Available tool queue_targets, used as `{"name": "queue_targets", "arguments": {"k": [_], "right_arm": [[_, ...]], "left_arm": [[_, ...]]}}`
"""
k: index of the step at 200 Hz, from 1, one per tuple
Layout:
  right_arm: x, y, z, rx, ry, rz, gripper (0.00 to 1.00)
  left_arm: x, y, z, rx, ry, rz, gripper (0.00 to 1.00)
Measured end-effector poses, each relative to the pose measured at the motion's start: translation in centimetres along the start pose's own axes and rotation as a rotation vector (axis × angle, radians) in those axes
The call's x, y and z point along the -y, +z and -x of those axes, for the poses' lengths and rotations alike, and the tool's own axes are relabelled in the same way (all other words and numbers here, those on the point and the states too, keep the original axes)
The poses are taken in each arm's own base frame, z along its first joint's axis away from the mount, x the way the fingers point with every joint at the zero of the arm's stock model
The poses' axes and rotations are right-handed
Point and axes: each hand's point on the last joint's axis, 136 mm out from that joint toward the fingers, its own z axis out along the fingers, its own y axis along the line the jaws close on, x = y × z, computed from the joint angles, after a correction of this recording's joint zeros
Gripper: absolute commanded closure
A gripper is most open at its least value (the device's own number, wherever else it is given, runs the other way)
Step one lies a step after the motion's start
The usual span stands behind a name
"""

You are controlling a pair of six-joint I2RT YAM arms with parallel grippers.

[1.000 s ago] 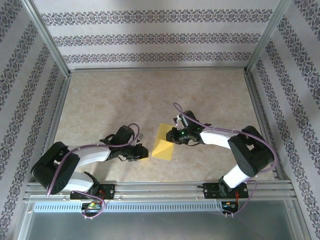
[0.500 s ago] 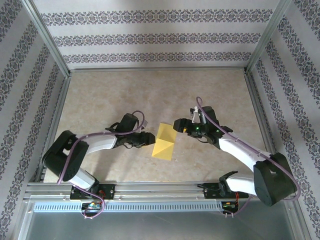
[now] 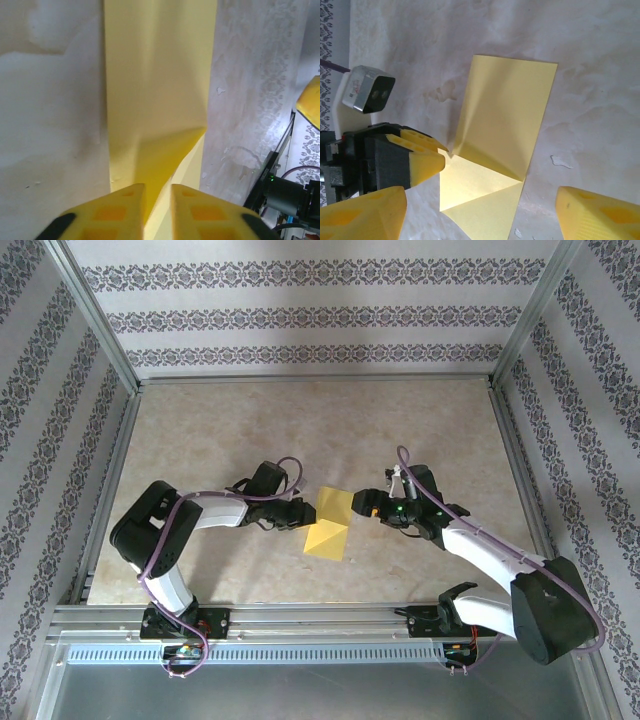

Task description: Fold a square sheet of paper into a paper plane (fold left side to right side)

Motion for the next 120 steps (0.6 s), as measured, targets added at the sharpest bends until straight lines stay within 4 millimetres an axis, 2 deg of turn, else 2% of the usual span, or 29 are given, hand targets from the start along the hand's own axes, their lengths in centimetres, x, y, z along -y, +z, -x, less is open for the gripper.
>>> {"name": "queue_targets", "arguments": {"k": [10, 26, 67, 93, 120], "right_arm": [[0.0, 0.0, -0.1, -0.005, 0.001, 0.004, 0.23], [-0.1, 0.1, -0.4, -0.02, 0.003, 0.013, 0.25], [-0.2, 1.0, -1.4, -0.06, 0.03, 0.042, 0.29], [-0.9, 2.3, -2.2, -0.092, 0.045, 0.073, 0.31], [-1.7, 3.7, -2.6, -0.108, 0.062, 0.103, 0.34]], "left_arm": [[0.2, 0.0, 0.2, 0.004, 0.009, -0.01, 0.97], [0.6, 0.0, 0.4, 0.015, 0.018, -0.022, 0.99], [1.7, -1.2, 0.8, 0.078, 0.04, -0.057, 0.99], [2.6, -2.3, 1.2, 0.139, 0.051, -0.088, 0.99], [2.7, -2.7, 1.2, 0.171, 0.041, -0.094, 0.99]]}}
